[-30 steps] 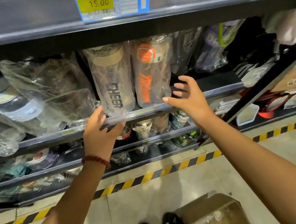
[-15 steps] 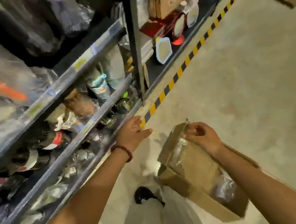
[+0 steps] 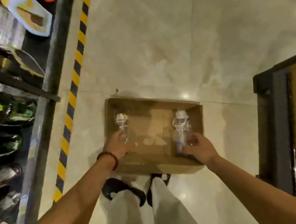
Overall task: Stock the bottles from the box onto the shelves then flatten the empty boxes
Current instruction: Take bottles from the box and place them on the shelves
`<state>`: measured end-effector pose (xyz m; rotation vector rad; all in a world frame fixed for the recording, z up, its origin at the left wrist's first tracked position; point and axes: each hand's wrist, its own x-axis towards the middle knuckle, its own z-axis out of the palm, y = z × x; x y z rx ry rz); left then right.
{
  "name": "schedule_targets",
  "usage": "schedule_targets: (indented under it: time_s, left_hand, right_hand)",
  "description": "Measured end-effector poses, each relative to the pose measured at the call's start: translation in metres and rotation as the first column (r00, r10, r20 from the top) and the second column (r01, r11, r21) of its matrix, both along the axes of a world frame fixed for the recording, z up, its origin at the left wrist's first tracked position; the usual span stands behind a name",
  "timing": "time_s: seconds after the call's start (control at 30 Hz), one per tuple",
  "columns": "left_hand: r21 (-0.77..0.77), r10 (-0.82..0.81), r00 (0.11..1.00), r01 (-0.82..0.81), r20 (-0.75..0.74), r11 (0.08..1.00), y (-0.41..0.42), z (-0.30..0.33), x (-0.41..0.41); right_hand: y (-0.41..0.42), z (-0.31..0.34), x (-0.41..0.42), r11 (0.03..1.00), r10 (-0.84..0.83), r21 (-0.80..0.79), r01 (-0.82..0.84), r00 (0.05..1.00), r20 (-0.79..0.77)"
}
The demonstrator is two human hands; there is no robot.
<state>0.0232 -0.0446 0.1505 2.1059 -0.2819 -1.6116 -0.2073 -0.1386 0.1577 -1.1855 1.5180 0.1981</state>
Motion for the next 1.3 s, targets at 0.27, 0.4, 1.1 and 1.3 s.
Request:
schedule_targets:
  time_s: [0.27,0.4,1.1,1.3]
  left_hand:
    - [0.181,-0.058,0.998,0.055,0.009,0.982,-0.016,-0.141,-0.020]
    - [0.250,-0.205,0.970,0.168,0.131,0.954,-0.015,-0.218,0.000]
    - [0.264,0.013,0.903,-0.139,0.430,0.955,-0.012,-0.425,-0.004]
    - [0.217,0.201,0.897,-0.304,0.395,0.928,-0.018,-0.431,-0.004]
  right_hand:
    - [-0.023,-0.144,-0.035,0.995,-0.038,0.089,0.047,0.993,-0.108]
    - [-0.034,-0.222,-0.042,0.990,-0.108,0.078,0.117,0.987,-0.121]
    - [-0.040,-0.416,-0.020,0.988,-0.141,-0.117,0.096,0.864,-0.483]
    - [-0.036,-0.425,-0.016,0.935,-0.356,-0.151,0.322,0.865,-0.355]
